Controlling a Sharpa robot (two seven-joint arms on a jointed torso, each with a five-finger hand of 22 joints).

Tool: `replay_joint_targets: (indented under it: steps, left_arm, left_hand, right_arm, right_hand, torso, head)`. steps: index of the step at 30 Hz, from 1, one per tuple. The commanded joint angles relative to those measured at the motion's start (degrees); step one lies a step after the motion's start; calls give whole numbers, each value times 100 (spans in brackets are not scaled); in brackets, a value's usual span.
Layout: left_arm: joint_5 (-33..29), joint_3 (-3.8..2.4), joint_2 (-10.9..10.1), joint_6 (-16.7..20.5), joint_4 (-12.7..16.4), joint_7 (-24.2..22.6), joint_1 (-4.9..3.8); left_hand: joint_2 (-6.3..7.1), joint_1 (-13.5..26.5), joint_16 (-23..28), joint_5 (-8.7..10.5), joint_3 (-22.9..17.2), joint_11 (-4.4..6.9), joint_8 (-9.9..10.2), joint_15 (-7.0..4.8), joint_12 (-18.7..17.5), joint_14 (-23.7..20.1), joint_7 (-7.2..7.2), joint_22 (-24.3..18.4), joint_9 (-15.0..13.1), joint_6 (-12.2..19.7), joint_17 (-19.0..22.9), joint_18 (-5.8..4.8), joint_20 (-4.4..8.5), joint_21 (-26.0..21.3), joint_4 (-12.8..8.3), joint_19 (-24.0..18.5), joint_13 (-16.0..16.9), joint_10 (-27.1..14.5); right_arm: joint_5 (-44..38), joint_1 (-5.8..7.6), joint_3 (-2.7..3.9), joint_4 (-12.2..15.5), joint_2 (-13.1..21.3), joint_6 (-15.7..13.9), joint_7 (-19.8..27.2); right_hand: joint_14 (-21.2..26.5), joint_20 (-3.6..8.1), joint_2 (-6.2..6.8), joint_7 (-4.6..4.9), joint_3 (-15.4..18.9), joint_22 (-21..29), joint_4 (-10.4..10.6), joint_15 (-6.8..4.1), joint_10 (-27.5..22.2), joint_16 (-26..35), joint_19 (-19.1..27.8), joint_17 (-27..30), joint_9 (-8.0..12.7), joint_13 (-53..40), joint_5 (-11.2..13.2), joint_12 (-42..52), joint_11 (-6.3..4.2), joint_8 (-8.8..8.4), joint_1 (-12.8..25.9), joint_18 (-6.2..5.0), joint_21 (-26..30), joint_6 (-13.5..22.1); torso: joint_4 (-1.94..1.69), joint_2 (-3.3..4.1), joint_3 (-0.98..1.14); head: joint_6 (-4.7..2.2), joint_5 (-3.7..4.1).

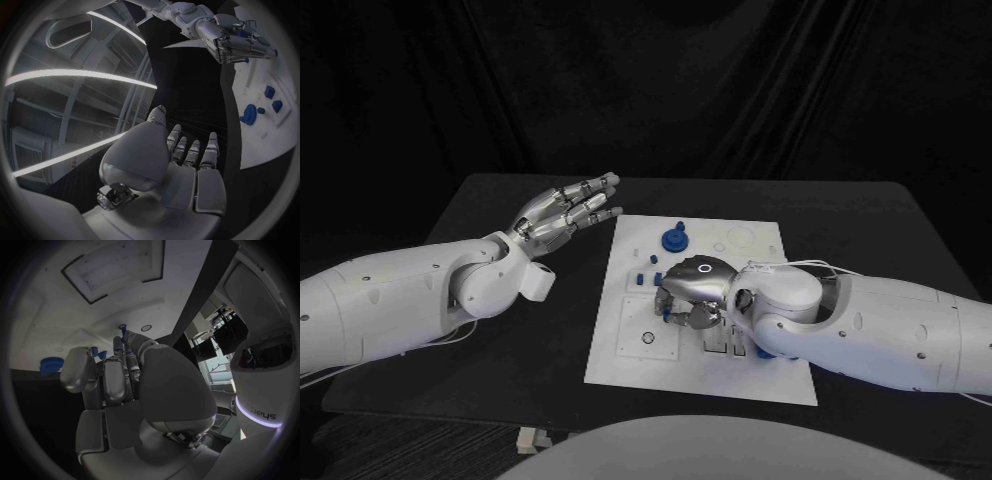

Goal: Assemble the parts on the task board

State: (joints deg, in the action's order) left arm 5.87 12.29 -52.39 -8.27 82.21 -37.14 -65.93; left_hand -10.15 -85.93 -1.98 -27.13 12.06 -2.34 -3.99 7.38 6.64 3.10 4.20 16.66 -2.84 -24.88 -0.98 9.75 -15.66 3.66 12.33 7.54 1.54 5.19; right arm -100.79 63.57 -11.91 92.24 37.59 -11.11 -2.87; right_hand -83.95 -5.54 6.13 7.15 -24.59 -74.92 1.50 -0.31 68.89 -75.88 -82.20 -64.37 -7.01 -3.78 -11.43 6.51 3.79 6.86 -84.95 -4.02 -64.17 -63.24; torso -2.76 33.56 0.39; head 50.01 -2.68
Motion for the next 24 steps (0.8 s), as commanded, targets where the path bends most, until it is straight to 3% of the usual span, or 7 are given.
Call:
replay_joint_targets:
  steps: [1,24]
  left_arm:
    - [-26,-5,10,-97,3,-32,8]
    - [-26,-5,54,-146,-21,33,12]
  left_hand:
    - [-58,-10,-18,-13,-10,-40,-30,37,9,7,43,-6,-6,0,-1,60,-2,6,16,25,5,-13]
    - [-77,-16,-23,-19,-18,-39,-35,46,2,12,42,-10,-8,-14,-3,60,-5,6,15,26,3,-22]
  right_arm:
    - [-15,-33,2,14,7,-52,-3]
    - [-15,-60,2,20,74,4,-54]
  right_hand:
    - [-32,48,60,28,-25,-852,-7,-49,38,2,-10,-6,-4,-10,-11,20,9,-32,-18,-95,-29,3]
    - [-20,48,85,37,-88,-845,-50,-45,43,25,2,30,1,-12,-51,4,16,-57,-49,-100,0,16]
  torso:
    - [0,0,1]
    - [-1,0,0]
  head:
    - [-1,-4]
    - [-1,-21]
